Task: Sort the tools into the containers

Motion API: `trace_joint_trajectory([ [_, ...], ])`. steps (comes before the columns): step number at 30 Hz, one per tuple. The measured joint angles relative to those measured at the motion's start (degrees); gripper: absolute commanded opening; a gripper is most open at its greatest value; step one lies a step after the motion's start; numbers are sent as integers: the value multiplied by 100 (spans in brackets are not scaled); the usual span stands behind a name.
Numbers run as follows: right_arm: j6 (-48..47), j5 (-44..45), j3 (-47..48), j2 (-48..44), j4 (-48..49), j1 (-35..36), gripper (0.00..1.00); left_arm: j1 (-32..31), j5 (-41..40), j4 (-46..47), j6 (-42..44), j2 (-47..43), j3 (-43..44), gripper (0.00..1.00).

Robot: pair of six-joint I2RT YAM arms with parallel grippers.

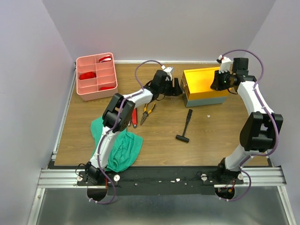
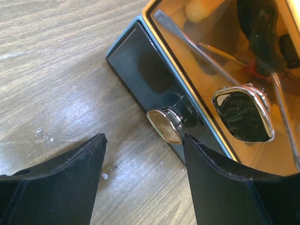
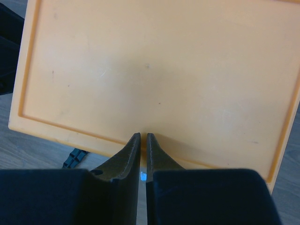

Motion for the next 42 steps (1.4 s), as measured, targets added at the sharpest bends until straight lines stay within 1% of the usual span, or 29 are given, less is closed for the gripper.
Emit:
trace_joint_trajectory([
  [5, 0, 7, 0, 4, 0, 2, 18, -22, -55, -7, 7, 76, 120, 78],
  [10, 0, 11, 31, 28, -2, 11, 18, -76, -278, -129, 20, 184, 345, 79],
  [17, 0, 9, 98, 92, 2, 22, 18, -219, -944, -590, 114, 219, 555, 77],
  [22, 0, 9, 162, 144, 0, 37, 18, -275, -1344, -745, 197, 153, 542, 77],
  [28, 0, 9, 201, 184, 11, 37, 18, -260, -1829, -960, 507, -308, 33, 79],
  [31, 0, 11, 245, 223, 24, 37, 18, -166, -2076, -1235, 776, -627, -275, 79],
  [37, 2, 9, 396, 350, 24, 37, 18, 109, -2352, -1392, 1123, -1259, -1069, 80],
  [42, 2, 9, 444, 389, 24, 37, 18, 299, -2588, -1381, 1427, -1880, -1906, 88],
])
